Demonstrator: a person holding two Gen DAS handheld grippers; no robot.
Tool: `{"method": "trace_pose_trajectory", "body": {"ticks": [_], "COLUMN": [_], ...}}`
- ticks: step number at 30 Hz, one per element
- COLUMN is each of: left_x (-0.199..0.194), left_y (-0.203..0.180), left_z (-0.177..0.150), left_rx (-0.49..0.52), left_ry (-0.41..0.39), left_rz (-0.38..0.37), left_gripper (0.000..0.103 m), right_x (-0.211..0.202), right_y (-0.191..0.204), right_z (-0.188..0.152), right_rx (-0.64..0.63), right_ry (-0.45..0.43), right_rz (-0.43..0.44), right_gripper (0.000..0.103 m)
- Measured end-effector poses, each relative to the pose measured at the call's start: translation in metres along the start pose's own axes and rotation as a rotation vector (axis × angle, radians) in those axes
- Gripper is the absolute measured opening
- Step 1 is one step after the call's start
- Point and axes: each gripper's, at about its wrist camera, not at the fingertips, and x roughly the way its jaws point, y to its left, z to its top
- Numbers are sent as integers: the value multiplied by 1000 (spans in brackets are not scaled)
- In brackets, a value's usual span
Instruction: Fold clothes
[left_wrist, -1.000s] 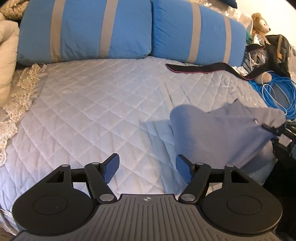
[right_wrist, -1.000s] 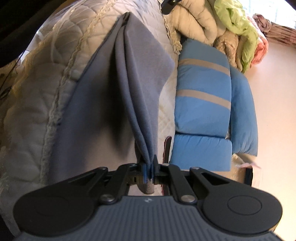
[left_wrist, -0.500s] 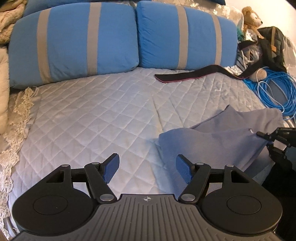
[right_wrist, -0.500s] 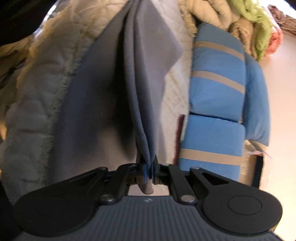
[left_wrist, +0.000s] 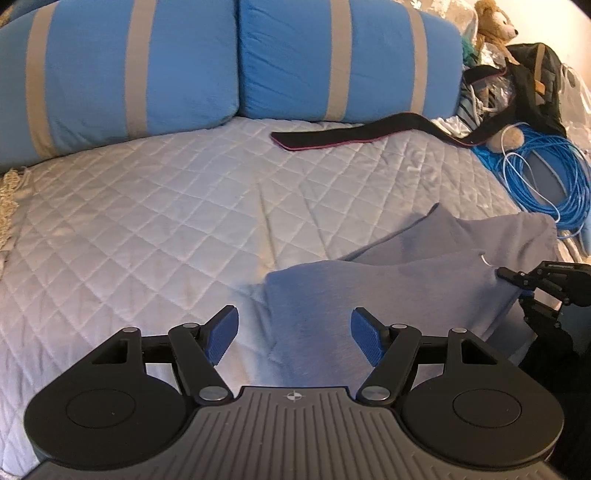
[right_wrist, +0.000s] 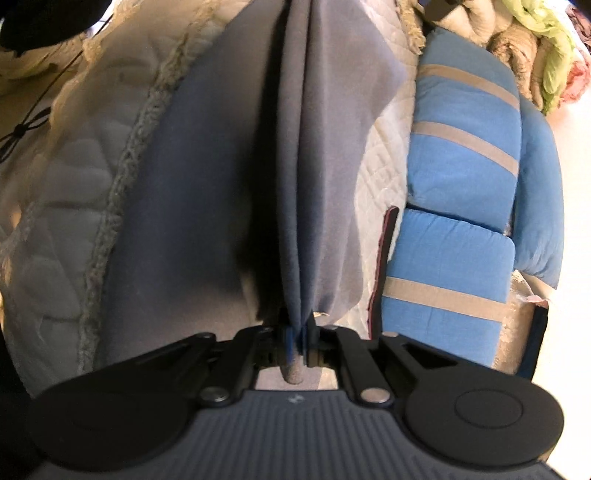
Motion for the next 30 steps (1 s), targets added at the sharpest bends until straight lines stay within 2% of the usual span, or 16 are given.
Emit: {"method": "trace_pose_trajectory", "body": {"ticks": [1, 2, 4, 6, 7, 9, 11, 13, 17, 22, 24, 27, 30], "left_x": [3, 6, 13, 18, 20, 25, 30, 35, 46, 57, 61, 68, 65], "left_y": [-1, -1, 0, 3, 5, 8, 9, 9, 14, 24, 28, 34, 41], "left_z": [0, -1, -2, -3, -3, -3, -3, -3, -6, -11, -12, -15, -16], "left_rx": [1, -4, -17, -43, -56, -79, -89, -84, -87, -105, -112, -123, -166], "left_ry": [6, 11, 21, 25, 26, 31, 26, 14, 12, 17, 19, 22, 25], "left_rz": [1, 6, 19, 11, 1, -6, 11, 38, 86, 148, 173, 210, 208], "left_gripper": [66, 66, 66, 66, 66, 66, 66, 66, 66, 68, 68, 68, 67], "right_x": [-1, -3, -9, -16, -20, -25, -33, -40, -47, -22, -4, 26, 43], "right_y": [1, 2, 3, 1, -3, -13, -26, -46, -80, -114, -119, -115, -100], "right_z": [1, 2, 4, 6, 6, 3, -2, -5, -11, -2, 2, 8, 14], "right_rx": [1, 6, 23, 54, 85, 144, 214, 317, 621, 943, 1047, 1162, 1160], "right_ry": [-5, -9, -30, -48, -54, -58, -67, -98, -195, -257, -247, -196, -119], "right_rz": [24, 48, 81, 83, 84, 110, 174, 222, 276, 296, 330, 440, 484], "right_gripper": [7, 28, 35, 58, 63, 83, 90, 92, 96, 94, 93, 93, 94]}}
